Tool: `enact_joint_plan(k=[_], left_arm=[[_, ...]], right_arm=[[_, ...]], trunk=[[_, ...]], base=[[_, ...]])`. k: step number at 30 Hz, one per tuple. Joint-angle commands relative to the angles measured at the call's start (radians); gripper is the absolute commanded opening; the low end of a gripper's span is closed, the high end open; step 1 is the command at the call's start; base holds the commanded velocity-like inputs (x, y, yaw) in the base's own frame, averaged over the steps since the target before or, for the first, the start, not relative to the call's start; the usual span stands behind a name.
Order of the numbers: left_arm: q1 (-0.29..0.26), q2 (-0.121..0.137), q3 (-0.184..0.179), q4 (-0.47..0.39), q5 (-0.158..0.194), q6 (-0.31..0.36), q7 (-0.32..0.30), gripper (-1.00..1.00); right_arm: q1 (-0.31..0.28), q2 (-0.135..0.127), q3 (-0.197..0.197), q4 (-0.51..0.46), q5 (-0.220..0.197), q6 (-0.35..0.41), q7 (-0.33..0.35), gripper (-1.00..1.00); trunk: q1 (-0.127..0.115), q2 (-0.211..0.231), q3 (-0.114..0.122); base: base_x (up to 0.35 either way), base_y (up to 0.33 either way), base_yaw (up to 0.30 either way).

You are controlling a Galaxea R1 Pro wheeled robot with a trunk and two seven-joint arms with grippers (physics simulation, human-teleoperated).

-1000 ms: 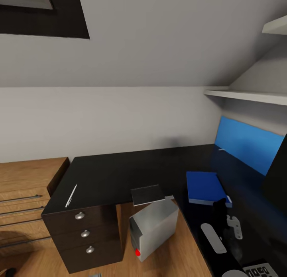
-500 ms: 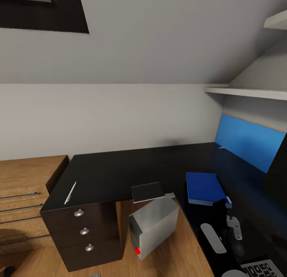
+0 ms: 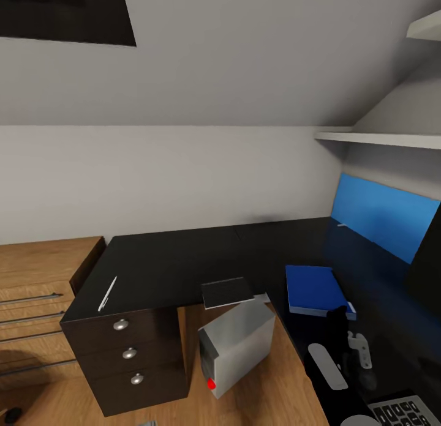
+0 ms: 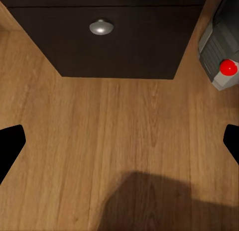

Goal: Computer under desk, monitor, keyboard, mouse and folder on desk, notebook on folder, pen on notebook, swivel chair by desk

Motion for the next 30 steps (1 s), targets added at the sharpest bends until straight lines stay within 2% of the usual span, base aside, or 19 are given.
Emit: enact_joint_plan(k=[1,30], left_arm=[[0.0,0.002,-0.003,-0.002,0.006,0.006,0.007,1.0],[0.0,0.003,0.0,0.016,0.008,0.002,0.007,1.0]], right_arm=[[0.0,0.001,-0.001,-0.001,0.003,-0.001,-0.005,-1.0],[0.0,0.001,0.002,-0.001,0.006,-0.001,-0.025,-1.0]], trunk=[[0.0,-0.001,-0.001],[0.0,-0.001,-0.001]], base=[[0.0,0.0,0.0],[-0.021,0.0,0.0]])
